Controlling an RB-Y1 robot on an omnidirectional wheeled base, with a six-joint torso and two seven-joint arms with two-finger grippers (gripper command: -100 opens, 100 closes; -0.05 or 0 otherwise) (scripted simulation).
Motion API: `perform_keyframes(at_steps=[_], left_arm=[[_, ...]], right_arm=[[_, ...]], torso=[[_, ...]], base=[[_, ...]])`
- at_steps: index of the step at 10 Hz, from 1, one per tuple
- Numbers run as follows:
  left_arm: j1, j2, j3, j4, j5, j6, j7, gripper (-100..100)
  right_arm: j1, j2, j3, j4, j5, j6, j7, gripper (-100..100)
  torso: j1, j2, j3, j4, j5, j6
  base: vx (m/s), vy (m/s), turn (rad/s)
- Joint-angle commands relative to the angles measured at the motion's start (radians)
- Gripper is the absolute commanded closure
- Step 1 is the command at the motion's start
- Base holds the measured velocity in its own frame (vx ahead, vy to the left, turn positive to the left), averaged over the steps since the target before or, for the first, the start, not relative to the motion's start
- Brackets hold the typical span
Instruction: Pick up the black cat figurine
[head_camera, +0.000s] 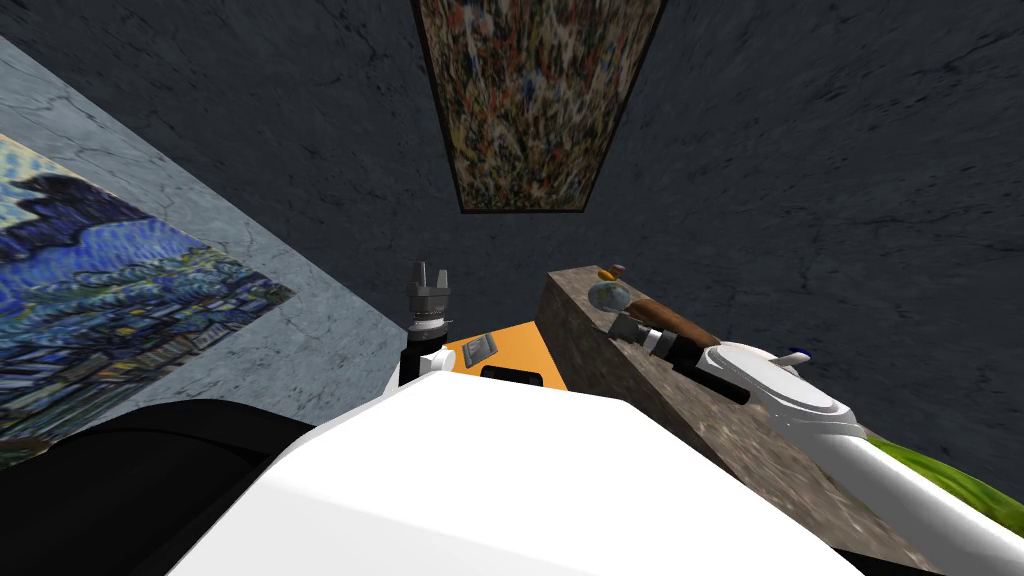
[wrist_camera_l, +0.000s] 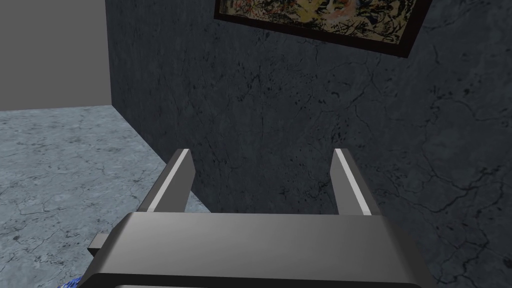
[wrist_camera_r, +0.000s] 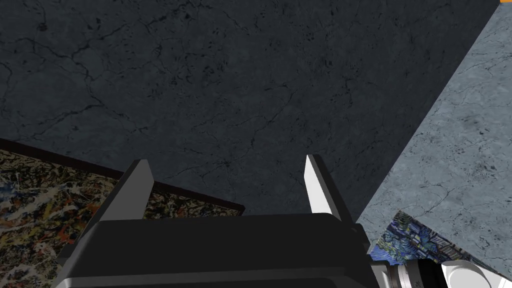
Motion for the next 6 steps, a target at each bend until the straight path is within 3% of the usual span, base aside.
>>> perform_keyframes(at_steps=[1,4,6], left_arm=[[0.0,0.0,0.0,0.0,0.0,0.0,0.0,0],[0.0,0.0,0.0,0.0,0.0,0.0,0.0,0],[0.0,0.0,0.0,0.0,0.0,0.0,0.0,0]], right_arm=[[0.018,-0.05,-0.01,0.047,0.025,0.012,0.022,-100],[0.033,-0.097,-0.019,0.092,0.044,0.02,0.042,-100],[0.065,-0.161,-0.035,0.169,0.078,0.035,0.079,-100]], torso=[[0.0,0.0,0.0,0.0,0.0,0.0],[0.0,0.0,0.0,0.0,0.0,0.0],[-0.001,0.0,0.0,0.0,0.0,0.0]], base=[[0.0,0.0,0.0],[0.0,0.0,0.0],[0.0,-0.003,-0.006]])
